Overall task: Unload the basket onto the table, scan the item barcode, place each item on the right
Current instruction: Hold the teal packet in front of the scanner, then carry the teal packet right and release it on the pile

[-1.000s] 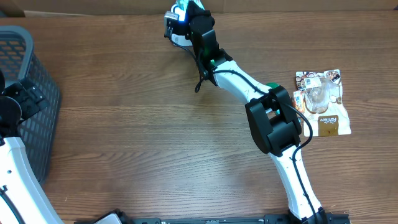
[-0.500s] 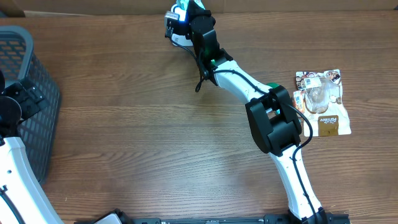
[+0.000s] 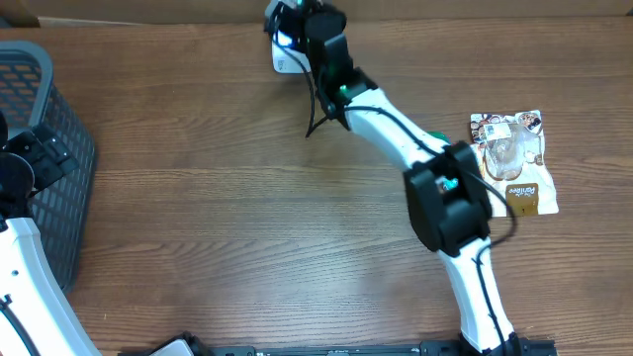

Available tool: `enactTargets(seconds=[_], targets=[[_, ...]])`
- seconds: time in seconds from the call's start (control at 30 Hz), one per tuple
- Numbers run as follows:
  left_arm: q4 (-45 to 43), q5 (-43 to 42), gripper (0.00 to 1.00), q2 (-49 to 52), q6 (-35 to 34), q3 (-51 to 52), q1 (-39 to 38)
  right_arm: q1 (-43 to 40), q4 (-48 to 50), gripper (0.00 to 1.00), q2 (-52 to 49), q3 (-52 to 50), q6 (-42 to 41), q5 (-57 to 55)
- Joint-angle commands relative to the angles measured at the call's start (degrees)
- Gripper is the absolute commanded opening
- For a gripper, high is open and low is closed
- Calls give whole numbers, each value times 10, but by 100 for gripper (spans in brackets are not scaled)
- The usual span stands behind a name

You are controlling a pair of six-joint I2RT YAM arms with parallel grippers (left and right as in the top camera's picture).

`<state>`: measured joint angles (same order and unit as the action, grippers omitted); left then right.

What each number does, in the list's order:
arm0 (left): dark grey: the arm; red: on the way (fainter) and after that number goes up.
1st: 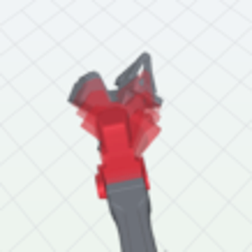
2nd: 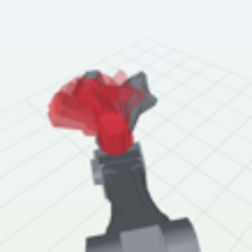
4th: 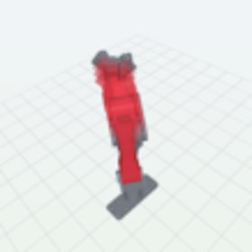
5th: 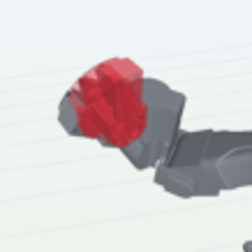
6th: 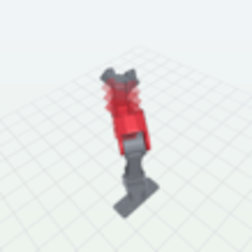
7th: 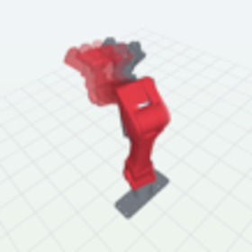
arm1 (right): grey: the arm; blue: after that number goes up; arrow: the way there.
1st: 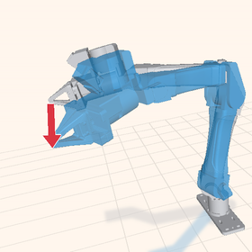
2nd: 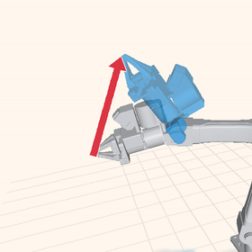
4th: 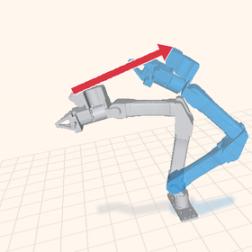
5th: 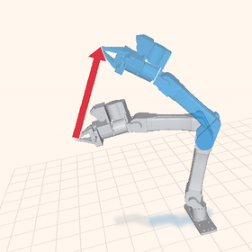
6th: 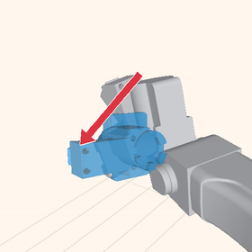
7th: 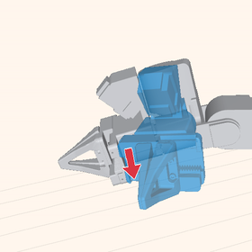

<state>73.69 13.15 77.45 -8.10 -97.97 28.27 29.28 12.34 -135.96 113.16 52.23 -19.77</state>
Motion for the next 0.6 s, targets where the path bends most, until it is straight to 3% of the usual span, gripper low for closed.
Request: enactTargets(seconds=[0.0, 0.33, 0.57], targets=[[0, 7, 100, 1, 8, -5, 1, 3, -75, 4, 135, 9, -214, 10], [0, 7, 100, 1, 8, -5, 1, -48, -483, 4, 349, 9, -585, 141], [0, 7, 100, 1, 8, -5, 1, -180, -721, 4, 427, 9, -688, 198]])
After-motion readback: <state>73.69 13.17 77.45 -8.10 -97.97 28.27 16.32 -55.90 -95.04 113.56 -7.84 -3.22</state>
